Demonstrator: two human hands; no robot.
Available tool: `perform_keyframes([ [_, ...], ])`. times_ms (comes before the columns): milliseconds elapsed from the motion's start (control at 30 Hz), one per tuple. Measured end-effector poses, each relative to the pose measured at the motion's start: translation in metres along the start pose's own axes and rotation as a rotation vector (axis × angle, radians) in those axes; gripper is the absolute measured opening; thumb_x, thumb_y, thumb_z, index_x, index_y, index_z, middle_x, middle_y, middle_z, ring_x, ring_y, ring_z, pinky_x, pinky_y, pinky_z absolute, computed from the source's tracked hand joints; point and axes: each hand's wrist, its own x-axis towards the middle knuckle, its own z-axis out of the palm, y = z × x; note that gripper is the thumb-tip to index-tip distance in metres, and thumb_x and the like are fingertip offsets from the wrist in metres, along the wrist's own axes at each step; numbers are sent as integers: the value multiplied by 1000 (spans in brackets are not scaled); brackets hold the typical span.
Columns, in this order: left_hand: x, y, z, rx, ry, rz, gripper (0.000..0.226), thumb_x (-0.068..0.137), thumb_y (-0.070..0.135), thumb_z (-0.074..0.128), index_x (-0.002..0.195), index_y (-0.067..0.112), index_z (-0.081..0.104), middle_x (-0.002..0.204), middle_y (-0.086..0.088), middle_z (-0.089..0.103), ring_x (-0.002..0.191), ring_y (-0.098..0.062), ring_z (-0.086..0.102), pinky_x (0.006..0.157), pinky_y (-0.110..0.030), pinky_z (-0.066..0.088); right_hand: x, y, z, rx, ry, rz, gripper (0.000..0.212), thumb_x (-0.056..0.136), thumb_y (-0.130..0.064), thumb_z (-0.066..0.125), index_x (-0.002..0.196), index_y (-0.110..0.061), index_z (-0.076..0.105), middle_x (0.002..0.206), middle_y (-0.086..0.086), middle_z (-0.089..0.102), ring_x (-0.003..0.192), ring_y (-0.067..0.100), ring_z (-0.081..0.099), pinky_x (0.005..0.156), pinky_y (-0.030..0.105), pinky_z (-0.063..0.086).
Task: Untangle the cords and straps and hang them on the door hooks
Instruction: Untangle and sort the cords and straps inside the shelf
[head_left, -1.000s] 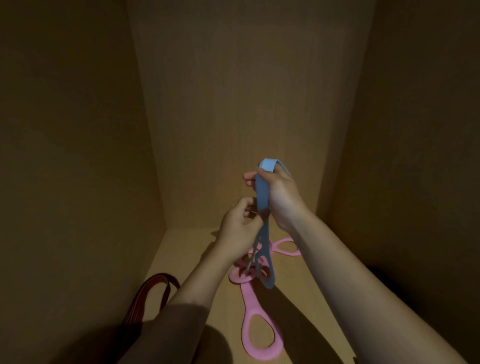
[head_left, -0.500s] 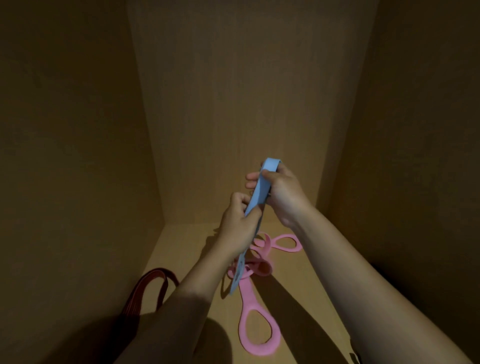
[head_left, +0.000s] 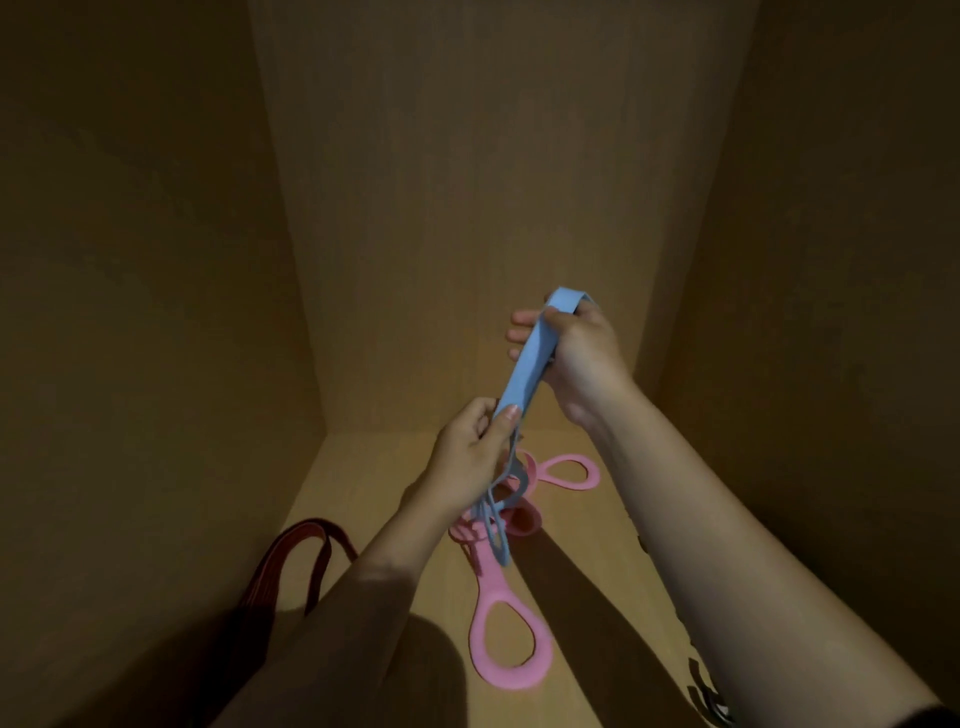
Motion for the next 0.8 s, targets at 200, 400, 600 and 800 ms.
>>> perform_keyframes([
  [200,1,5,3,-42,3,-4,19,95,17,48,79,10,55,50,7,46,38,2,40,43,-10,32,2,3,-10,-56,53,-9,16,97,-4,31,106,-9,43,85,6,60,69,17,59,64,30,51],
  [400,2,-2,4,86,-35,18,8,89,30,57,84,25,57,63,1,54,53,-7,50,54,-23,41,-4,1,-8,28,-1,27,21,97,-5,31,87,-17,46,84,7,59,69,18,59,64,30,51],
  [600,-5,6,12,203,33,-38,32,76,41,68,98,24,52,84,-7,65,71,-26,67,65,-45,55,-6,1,-2,45,7,-13,14,98,-5,31,104,-10,42,84,7,59,71,17,59,71,33,52],
  [800,-1,3,11,543,78,-111,58,80,49,61,126,24,37,104,-4,59,72,-19,63,60,-37,56,-6,4,2,-39,58,-59,15,97,-5,31,103,-13,42,85,2,60,74,12,61,71,32,50],
])
